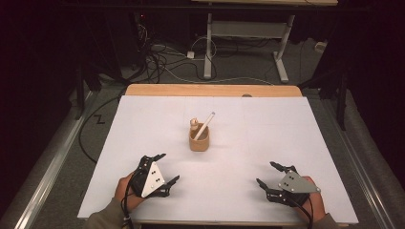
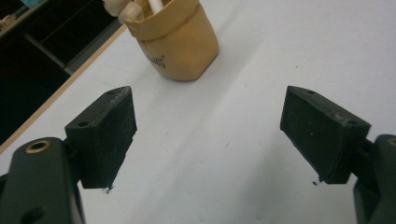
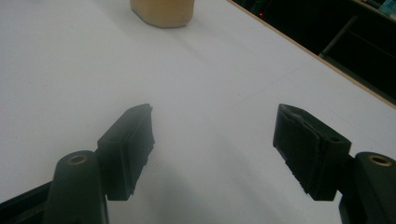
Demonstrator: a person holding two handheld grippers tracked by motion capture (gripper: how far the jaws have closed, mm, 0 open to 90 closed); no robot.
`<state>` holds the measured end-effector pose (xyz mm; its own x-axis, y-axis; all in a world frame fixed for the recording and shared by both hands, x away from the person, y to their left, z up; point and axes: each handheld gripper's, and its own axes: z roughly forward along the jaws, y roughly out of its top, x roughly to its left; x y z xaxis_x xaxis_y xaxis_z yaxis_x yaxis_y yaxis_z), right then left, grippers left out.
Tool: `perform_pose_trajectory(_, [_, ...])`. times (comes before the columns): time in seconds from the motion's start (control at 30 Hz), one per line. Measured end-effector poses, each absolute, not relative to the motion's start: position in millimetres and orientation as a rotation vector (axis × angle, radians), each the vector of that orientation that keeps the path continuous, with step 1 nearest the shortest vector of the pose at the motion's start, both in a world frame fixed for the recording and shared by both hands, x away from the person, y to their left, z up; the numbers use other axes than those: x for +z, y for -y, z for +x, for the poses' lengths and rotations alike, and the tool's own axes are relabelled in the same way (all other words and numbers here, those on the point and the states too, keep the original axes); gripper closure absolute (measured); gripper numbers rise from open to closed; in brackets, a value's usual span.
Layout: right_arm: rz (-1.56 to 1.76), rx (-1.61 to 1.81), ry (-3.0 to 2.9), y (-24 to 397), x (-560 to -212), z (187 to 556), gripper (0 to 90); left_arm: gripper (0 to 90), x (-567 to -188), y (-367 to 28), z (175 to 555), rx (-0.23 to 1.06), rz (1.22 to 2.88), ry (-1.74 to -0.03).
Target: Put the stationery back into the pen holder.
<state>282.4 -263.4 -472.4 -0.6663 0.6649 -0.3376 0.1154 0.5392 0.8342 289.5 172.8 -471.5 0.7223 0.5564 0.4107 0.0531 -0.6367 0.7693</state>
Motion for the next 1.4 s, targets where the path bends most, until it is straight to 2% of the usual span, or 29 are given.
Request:
perform_pose_trajectory(0.93, [0.669, 1.072, -2.106, 268, -473, 285, 28.7, 17.8, -488, -214, 283, 0.747, 2.182, -0.601])
perform_pose_trajectory(1.4, [0.667, 1.077, -2.097, 271, -472, 284, 28.7, 17.8, -487, -211, 279, 0.759, 2.181, -0.592])
